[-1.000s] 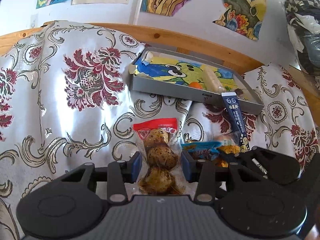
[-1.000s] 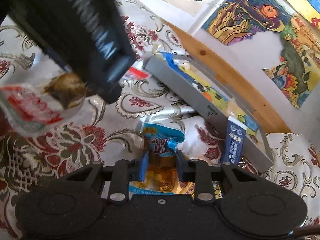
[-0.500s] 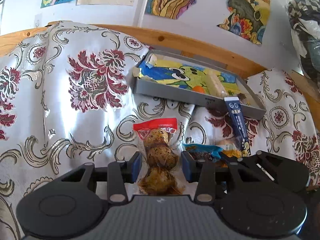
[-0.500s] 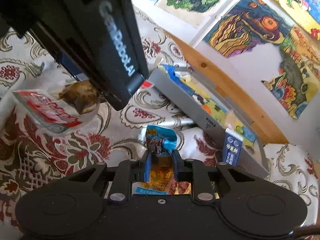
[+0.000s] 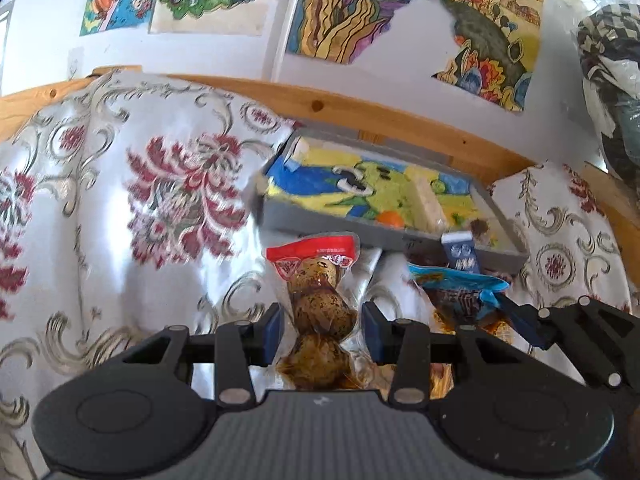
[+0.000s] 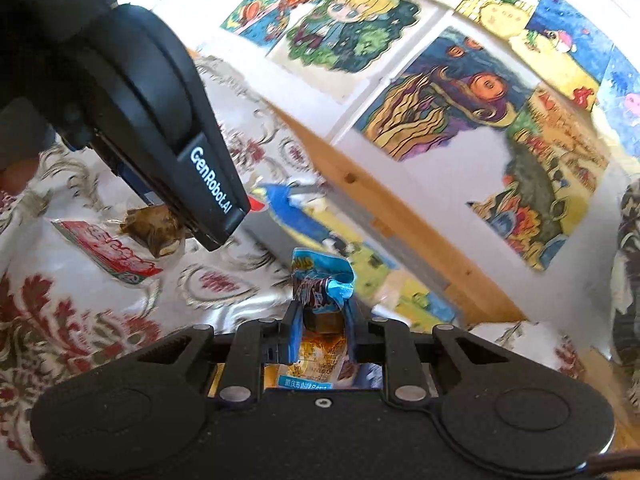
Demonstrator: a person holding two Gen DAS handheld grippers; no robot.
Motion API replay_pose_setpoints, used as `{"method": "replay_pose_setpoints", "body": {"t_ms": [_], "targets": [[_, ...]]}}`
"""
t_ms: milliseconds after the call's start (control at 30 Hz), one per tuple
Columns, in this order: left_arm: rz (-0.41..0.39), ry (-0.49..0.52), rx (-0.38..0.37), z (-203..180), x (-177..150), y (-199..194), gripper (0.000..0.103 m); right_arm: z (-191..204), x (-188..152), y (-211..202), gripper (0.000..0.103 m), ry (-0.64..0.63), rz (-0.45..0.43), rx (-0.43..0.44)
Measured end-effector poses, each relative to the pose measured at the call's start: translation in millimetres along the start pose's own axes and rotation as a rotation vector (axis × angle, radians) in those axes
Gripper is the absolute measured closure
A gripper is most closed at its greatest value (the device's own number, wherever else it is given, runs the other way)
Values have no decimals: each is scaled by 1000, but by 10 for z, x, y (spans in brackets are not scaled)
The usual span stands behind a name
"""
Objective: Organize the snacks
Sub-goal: 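Carry the quail-egg bag and snack pack over the grey tray with both tools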
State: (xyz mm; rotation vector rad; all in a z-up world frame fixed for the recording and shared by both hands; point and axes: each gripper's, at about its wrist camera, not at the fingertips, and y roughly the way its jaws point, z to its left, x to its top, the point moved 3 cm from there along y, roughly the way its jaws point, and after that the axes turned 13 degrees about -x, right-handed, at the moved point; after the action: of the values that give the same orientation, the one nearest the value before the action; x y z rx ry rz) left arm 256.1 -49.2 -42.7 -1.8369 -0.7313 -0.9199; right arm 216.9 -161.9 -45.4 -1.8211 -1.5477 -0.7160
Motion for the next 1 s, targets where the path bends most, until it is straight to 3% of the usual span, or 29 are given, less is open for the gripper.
{"method": "replay_pose_setpoints", "body": {"t_ms": [300,500,733,1000], "targets": [[-51,58,-4,-256,487,310,57,-546,-24,501,81,10,-61,-94],[-60,79,-9,-426,752,666,57,-845,-142,829,80,132,-40,-136],[-66,67,-9,-553,998,1123,57,-983,-153,1125,80,223,-63,-136],[-47,50,-8,-610,1126,1556,57,-1184,-339,1368,80,409,-14,-93]]}}
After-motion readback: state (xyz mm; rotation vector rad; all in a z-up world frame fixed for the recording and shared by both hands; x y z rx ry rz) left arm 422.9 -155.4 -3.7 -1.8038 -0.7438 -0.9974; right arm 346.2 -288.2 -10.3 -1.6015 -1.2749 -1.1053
